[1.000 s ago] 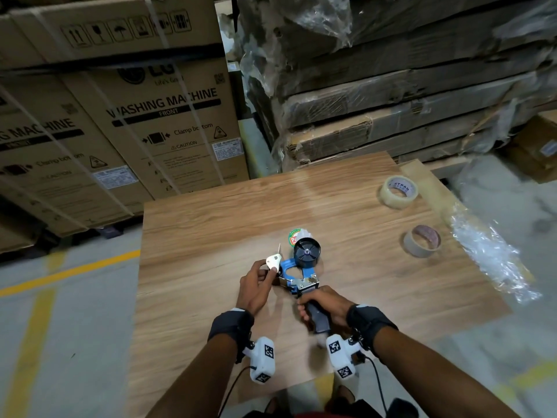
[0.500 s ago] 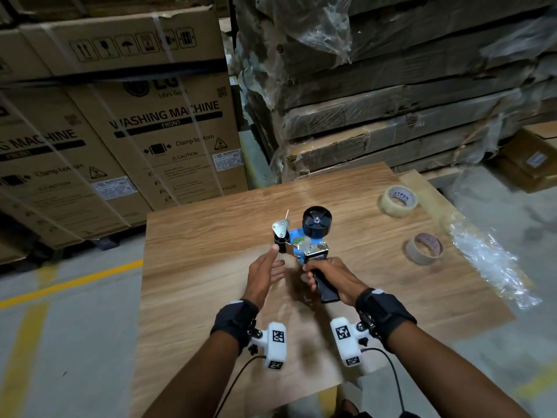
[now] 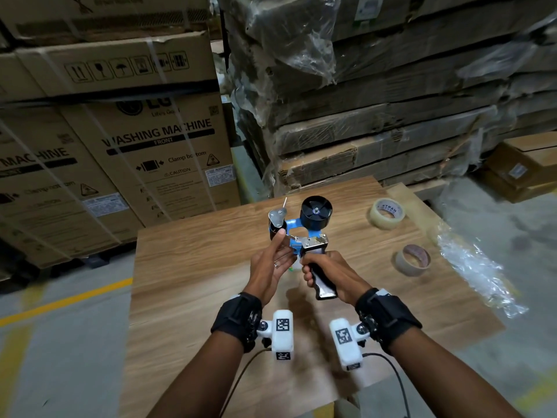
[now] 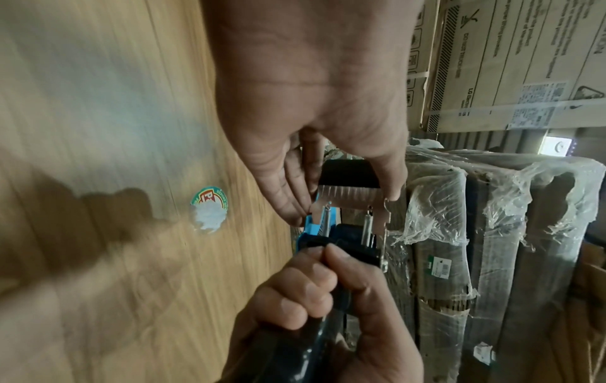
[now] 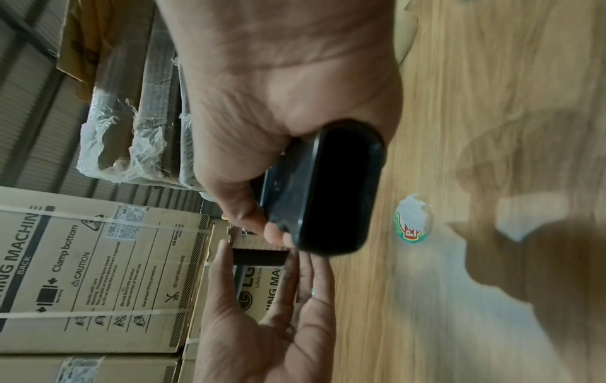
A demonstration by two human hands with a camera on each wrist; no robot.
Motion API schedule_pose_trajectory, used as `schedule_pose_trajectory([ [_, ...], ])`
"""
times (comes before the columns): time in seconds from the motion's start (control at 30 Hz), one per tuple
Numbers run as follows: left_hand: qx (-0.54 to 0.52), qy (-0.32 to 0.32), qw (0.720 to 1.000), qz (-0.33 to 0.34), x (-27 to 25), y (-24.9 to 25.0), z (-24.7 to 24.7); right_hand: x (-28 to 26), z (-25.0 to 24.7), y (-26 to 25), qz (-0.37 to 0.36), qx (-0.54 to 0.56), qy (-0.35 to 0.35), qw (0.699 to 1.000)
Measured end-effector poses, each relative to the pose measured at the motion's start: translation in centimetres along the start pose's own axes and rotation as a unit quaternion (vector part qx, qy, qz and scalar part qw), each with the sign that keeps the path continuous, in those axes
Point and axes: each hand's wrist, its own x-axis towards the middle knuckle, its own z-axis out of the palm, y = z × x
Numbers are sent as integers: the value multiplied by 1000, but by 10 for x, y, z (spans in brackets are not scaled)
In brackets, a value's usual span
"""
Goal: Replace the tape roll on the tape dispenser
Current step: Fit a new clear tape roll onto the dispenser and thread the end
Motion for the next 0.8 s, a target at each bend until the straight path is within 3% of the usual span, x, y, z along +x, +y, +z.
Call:
schedule_pose_trajectory([
  [0.3, -34, 56, 998, -3, 3, 0, 18, -4, -5, -13, -27, -37, 11, 999],
  [0.8, -75, 100, 992, 22, -7, -6, 50, -1, -6, -18, -3, 30, 25, 999],
])
